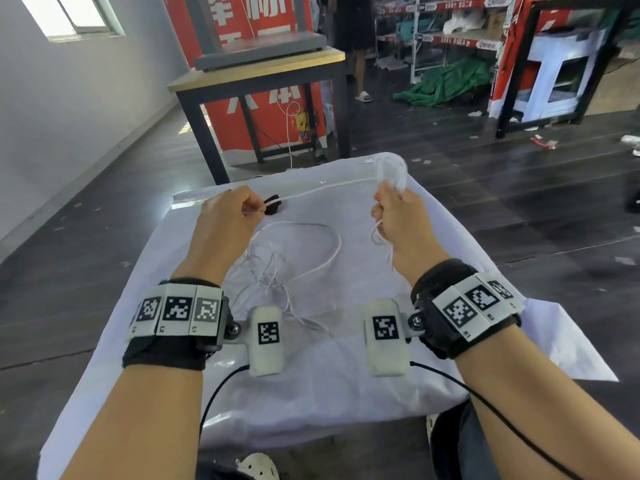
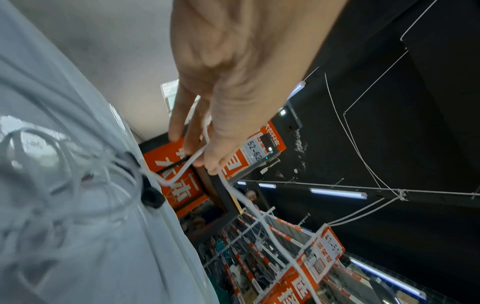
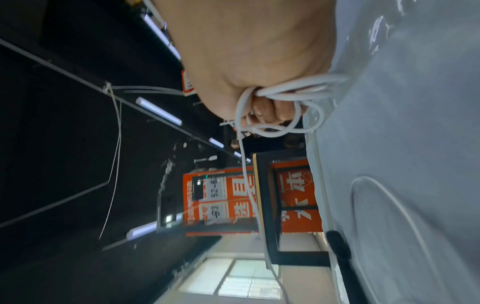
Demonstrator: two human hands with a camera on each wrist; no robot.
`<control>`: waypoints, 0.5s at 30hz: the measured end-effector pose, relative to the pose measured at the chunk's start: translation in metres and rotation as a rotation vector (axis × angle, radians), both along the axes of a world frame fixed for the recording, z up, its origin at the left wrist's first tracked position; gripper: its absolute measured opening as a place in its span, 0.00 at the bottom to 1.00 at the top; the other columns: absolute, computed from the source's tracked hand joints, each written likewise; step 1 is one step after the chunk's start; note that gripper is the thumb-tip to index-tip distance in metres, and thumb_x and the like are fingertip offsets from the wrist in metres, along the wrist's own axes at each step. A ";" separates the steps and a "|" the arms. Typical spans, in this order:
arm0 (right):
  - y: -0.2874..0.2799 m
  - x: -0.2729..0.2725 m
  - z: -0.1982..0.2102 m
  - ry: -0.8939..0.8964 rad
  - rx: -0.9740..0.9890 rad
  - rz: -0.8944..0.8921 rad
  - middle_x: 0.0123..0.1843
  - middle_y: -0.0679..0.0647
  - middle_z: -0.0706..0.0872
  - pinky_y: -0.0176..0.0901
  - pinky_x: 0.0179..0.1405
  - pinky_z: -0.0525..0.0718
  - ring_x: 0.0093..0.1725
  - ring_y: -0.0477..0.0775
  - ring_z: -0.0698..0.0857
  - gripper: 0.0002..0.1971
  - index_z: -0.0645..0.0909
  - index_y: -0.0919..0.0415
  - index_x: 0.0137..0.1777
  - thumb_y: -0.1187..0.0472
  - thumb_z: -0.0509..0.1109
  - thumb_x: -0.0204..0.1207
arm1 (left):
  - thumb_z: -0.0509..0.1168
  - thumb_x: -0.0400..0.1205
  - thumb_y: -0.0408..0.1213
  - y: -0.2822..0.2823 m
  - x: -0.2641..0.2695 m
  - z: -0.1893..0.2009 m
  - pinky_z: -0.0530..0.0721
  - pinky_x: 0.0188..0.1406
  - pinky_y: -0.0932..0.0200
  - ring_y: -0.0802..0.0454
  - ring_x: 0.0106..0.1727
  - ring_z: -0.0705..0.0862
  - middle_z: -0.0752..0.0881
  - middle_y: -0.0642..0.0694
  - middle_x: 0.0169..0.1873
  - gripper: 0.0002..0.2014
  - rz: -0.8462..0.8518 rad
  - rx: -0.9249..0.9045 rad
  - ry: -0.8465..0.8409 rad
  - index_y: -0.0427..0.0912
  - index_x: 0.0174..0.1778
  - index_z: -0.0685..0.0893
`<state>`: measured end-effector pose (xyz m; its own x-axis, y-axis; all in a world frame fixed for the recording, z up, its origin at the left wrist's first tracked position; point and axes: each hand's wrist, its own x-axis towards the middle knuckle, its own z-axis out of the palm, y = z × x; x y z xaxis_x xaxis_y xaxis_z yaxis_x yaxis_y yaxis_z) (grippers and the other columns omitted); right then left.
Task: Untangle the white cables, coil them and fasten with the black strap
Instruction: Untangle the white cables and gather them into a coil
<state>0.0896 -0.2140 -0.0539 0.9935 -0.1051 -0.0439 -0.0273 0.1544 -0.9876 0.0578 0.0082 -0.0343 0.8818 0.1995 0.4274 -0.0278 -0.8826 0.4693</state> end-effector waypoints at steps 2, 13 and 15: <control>-0.007 0.005 -0.001 0.023 0.060 -0.085 0.29 0.49 0.72 0.29 0.15 0.64 0.19 0.42 0.66 0.15 0.73 0.57 0.37 0.55 0.56 0.86 | 0.67 0.81 0.33 0.007 -0.003 0.002 0.80 0.45 0.63 0.52 0.45 0.85 0.88 0.49 0.43 0.05 -0.008 -0.135 0.051 0.45 0.46 0.88; -0.016 0.012 -0.007 0.102 0.217 -0.158 0.27 0.49 0.71 0.35 0.19 0.63 0.16 0.44 0.63 0.16 0.72 0.58 0.36 0.56 0.56 0.86 | 0.66 0.83 0.38 0.015 -0.005 0.002 0.89 0.46 0.60 0.54 0.35 0.89 0.90 0.42 0.41 0.08 0.036 -0.581 0.102 0.36 0.49 0.87; -0.012 0.010 -0.007 0.100 0.174 -0.081 0.26 0.49 0.71 0.37 0.20 0.62 0.19 0.45 0.63 0.16 0.72 0.57 0.35 0.55 0.57 0.85 | 0.66 0.83 0.41 0.010 -0.005 0.001 0.85 0.49 0.58 0.50 0.49 0.88 0.88 0.46 0.52 0.12 0.051 -0.382 0.198 0.40 0.58 0.84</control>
